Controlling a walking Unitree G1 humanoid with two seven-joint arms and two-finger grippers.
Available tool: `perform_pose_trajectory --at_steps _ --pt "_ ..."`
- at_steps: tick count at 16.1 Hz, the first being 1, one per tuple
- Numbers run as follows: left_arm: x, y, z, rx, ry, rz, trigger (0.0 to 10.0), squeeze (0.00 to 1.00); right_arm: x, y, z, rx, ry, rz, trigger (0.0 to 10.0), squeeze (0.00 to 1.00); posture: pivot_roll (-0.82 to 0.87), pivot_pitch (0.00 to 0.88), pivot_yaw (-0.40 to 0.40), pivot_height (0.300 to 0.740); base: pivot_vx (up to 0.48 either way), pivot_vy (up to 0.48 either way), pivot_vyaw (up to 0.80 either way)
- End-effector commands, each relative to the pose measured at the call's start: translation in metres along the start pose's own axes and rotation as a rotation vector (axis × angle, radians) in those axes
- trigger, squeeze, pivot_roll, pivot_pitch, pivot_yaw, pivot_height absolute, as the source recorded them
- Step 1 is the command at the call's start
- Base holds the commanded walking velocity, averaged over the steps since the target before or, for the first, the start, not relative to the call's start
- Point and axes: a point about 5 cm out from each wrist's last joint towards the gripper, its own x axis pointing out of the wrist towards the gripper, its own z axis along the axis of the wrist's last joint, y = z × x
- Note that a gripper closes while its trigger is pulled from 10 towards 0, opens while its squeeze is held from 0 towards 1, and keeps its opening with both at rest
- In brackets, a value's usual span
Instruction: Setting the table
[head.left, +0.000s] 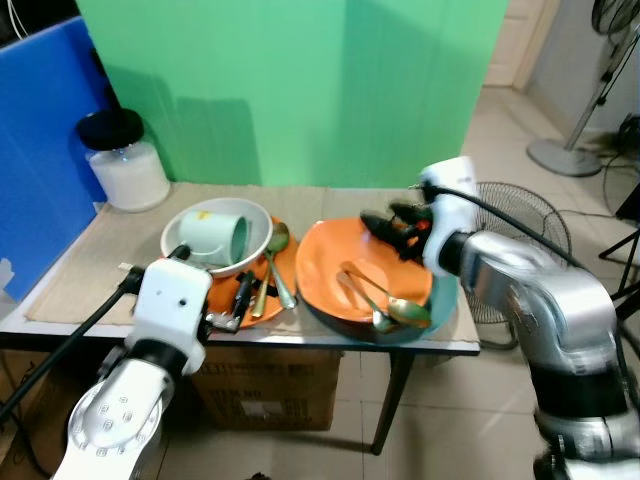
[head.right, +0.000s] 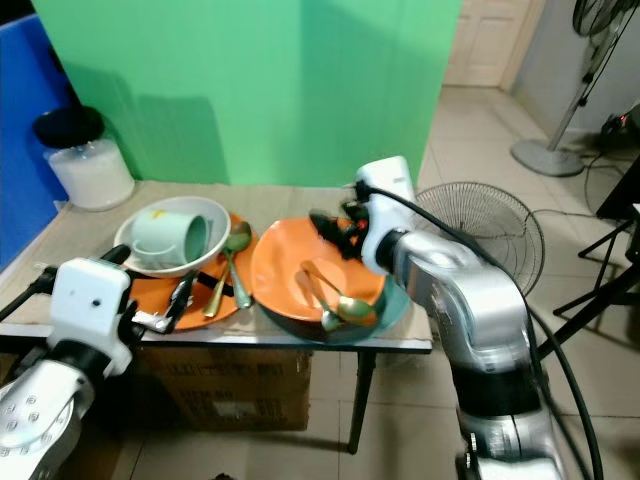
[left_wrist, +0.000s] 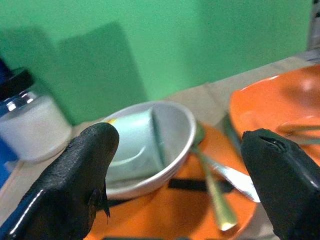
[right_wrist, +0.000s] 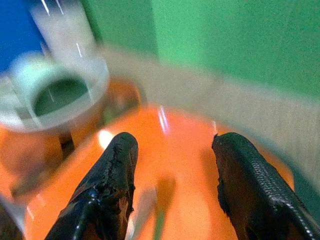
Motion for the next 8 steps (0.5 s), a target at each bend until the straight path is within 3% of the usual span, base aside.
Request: perform_pose_trajectory --at_steps 1,4,7,8 --pt "0.002 -0.003 0.0 -0.008 0.01 -0.052 10.0 0.0 0.002 -0.002 -0.003 -0.002 0.085 -0.011 10.0 0.0 -0.01 0.0 0.043 0.74 0.0 0.0 0.0" --pt "0.001 -0.015 0.003 -0.001 0.013 -0.218 10.0 0.0 -0.002 0.001 -0.002 -0.036 0.229 0.053 10.0 0.0 -0.01 0.0 0.036 0.74 0.0 0.0 0.0" --pt "-0.001 -0.02 0.004 0.009 0.025 -0.288 10.0 0.0 -0.01 0.0 0.004 -0.035 0.314 0.079 10.0 0.0 -0.02 0.0 0.035 0.74 0.0 0.0 0.0" --pt "-0.001 -0.021 0.004 0.013 0.03 -0.3 10.0 0.0 -0.011 0.0 0.004 -0.043 0.327 0.086 5.6 0.0 -0.03 0.0 0.033 0.74 0.0 0.0 0.0"
